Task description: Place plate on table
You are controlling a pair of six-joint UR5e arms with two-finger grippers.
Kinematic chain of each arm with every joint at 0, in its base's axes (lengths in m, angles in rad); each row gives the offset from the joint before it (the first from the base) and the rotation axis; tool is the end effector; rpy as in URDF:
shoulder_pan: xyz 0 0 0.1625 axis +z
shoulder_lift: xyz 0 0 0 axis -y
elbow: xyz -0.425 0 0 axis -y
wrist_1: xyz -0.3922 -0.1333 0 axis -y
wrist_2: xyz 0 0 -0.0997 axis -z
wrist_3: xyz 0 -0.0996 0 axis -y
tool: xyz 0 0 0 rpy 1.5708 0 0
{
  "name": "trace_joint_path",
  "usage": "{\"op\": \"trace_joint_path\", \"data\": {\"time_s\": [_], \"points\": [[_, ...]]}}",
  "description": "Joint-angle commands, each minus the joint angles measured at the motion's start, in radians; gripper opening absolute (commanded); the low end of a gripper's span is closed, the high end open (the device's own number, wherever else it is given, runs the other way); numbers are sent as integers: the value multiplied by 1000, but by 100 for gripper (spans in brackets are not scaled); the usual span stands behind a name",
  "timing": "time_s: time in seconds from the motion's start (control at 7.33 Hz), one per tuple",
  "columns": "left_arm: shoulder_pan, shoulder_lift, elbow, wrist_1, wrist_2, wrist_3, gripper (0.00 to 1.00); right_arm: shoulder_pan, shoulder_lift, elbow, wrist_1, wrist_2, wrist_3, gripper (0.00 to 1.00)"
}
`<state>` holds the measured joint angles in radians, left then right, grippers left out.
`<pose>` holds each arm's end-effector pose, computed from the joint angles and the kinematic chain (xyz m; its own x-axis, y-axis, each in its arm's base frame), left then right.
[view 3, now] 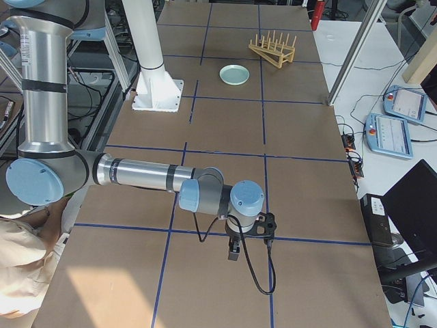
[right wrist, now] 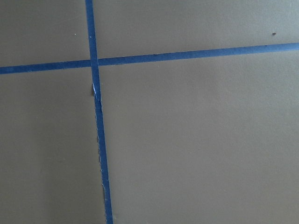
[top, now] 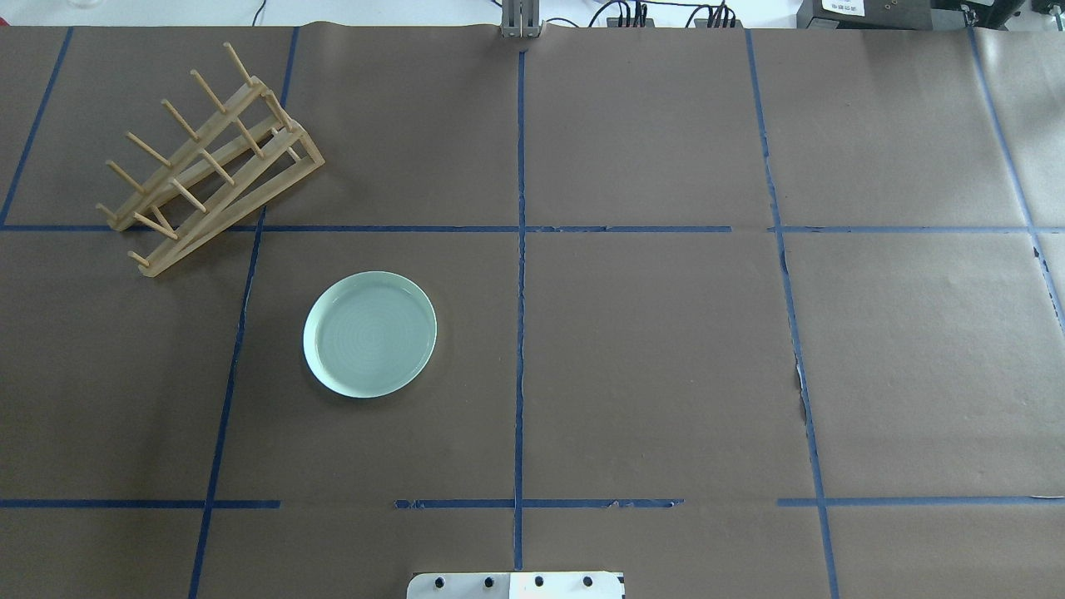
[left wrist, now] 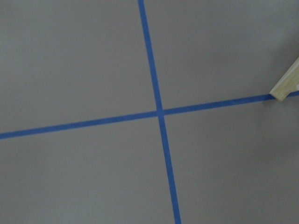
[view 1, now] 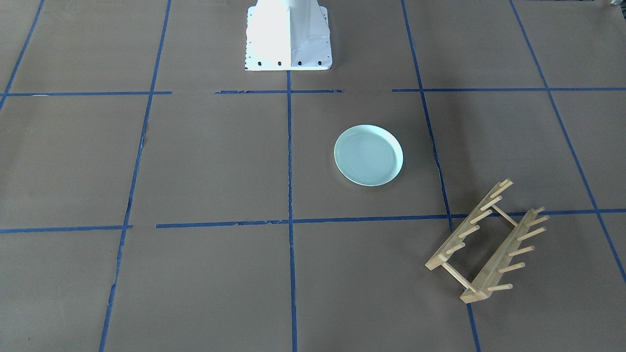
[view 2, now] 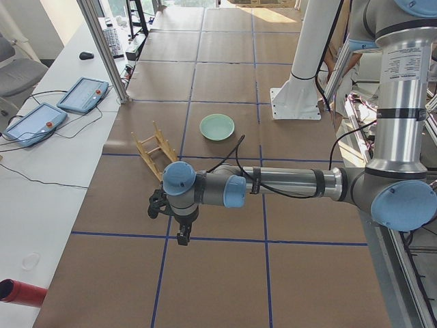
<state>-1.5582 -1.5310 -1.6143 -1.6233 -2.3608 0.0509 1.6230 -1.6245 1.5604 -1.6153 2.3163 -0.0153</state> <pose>-0.0565 -0.4795 0.6501 0.7017 0.0995 -0.7055 -0.0483 0.9946 0.0922 0.0896 -0.4557 0.6956 0.7306 0.0966 0.6759 -0.0407 0.9943 -0.0981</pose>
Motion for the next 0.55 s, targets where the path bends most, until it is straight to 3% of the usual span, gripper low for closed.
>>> {"op": "trace_joint_path", "data": {"time_s": [0.0, 0.41], "points": [[-76, 14, -1, 9, -49, -2, 100, 0, 0, 0, 0, 0, 0, 100], [-82, 14, -19, 3, -75, -6, 100, 0, 0, 0, 0, 0, 0, 100]]}}
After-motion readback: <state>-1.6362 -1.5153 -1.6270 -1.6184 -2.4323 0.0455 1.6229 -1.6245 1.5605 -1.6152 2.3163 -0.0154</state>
